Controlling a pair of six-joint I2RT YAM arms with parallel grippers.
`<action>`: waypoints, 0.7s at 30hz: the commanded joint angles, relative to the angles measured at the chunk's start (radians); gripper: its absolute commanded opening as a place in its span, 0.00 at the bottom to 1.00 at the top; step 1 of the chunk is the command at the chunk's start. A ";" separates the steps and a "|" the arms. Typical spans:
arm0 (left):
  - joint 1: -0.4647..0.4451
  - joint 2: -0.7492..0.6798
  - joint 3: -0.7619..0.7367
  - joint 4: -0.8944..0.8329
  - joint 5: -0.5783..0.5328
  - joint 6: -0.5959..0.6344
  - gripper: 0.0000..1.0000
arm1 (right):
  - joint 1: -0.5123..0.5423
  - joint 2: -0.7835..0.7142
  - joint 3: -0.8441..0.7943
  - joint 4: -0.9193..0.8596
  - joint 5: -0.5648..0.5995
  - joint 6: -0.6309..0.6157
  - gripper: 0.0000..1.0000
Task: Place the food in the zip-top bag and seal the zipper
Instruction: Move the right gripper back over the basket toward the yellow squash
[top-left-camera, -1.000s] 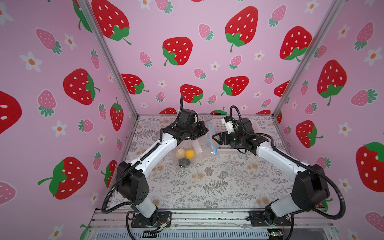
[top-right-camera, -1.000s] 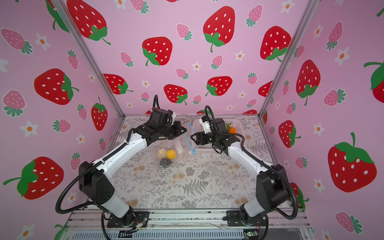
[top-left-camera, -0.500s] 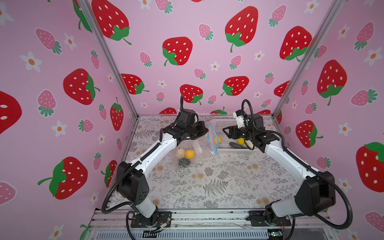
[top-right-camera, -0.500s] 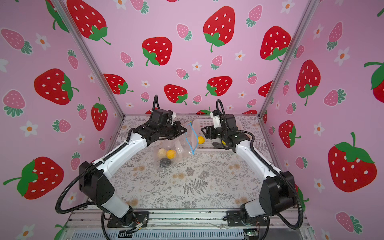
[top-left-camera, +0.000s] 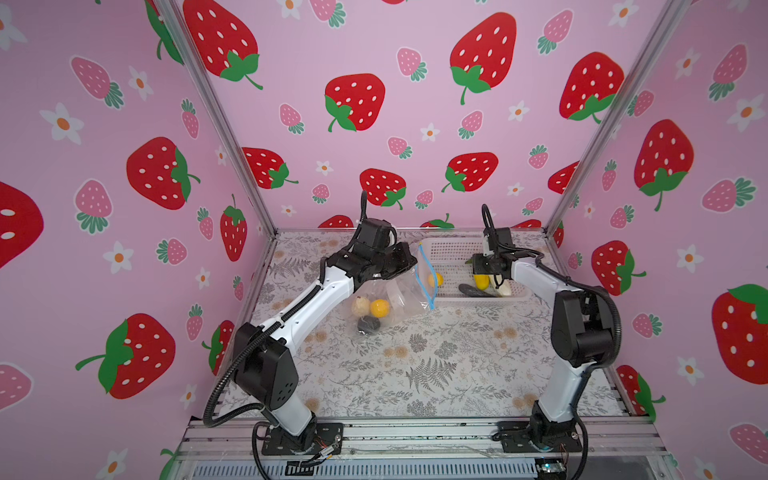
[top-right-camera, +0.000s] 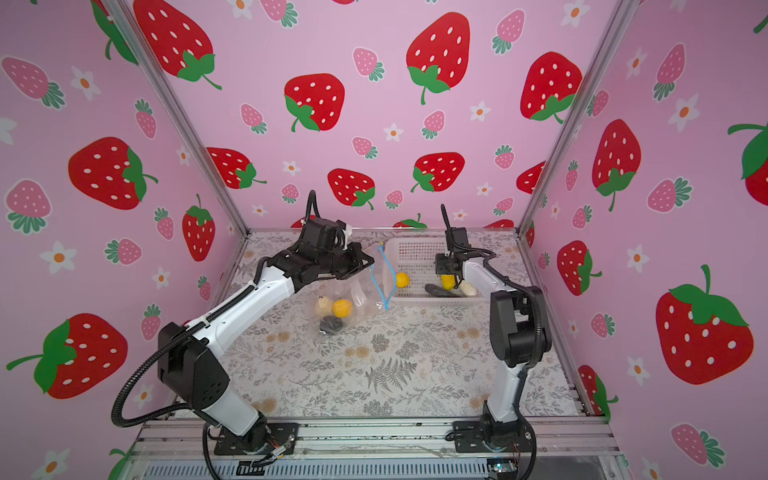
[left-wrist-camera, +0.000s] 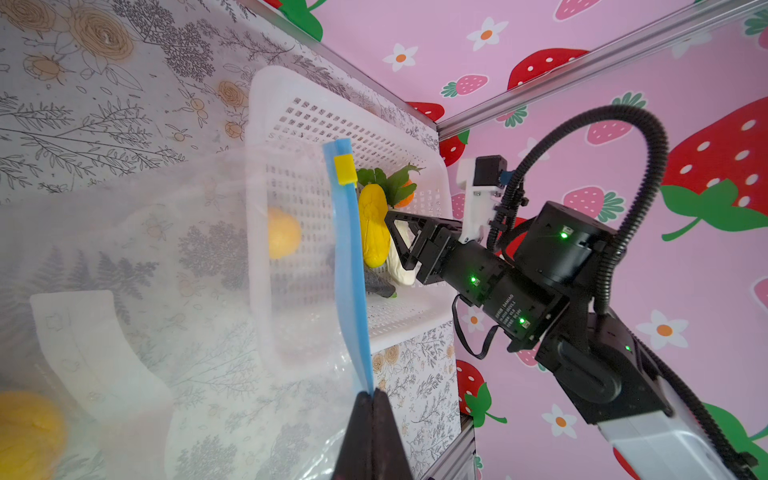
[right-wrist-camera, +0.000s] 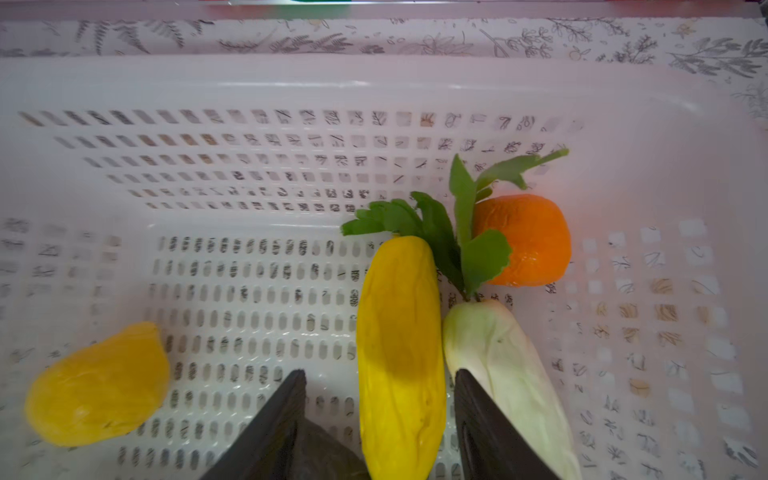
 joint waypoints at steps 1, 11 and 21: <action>-0.004 -0.014 -0.002 0.013 0.020 -0.011 0.00 | -0.017 0.021 0.051 -0.032 0.064 -0.030 0.59; -0.004 -0.022 -0.008 0.016 0.025 -0.012 0.00 | -0.023 0.119 0.094 -0.053 0.030 -0.025 0.59; -0.004 -0.032 -0.011 0.014 0.020 -0.011 0.00 | -0.023 0.182 0.109 -0.056 -0.011 -0.015 0.59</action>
